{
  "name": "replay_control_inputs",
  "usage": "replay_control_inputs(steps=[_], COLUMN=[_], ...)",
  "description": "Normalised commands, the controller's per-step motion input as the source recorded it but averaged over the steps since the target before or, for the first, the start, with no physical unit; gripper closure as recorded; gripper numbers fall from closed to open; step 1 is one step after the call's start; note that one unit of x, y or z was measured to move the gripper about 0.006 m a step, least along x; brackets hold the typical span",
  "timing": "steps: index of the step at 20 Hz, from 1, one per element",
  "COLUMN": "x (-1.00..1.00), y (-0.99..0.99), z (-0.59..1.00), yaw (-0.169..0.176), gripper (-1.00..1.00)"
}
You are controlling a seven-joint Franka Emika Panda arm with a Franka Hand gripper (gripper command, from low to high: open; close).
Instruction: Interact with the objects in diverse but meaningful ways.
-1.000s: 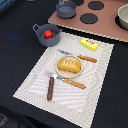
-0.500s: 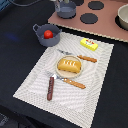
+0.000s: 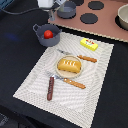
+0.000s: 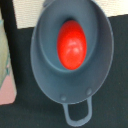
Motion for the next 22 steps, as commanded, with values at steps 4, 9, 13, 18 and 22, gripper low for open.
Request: replay_control_inputs(steps=[4, 9, 13, 18, 22], x=[-0.15, -0.13, -0.16, -0.24, -0.25], y=[-0.61, -0.52, -0.28, -0.07, -0.12], z=[-0.11, -0.16, -0.25, -0.29, -0.3], yaw=[-0.019, -0.015, 0.0, 0.0, 0.0], gripper=[-1.0, -1.0, -1.0, -1.0, -1.0])
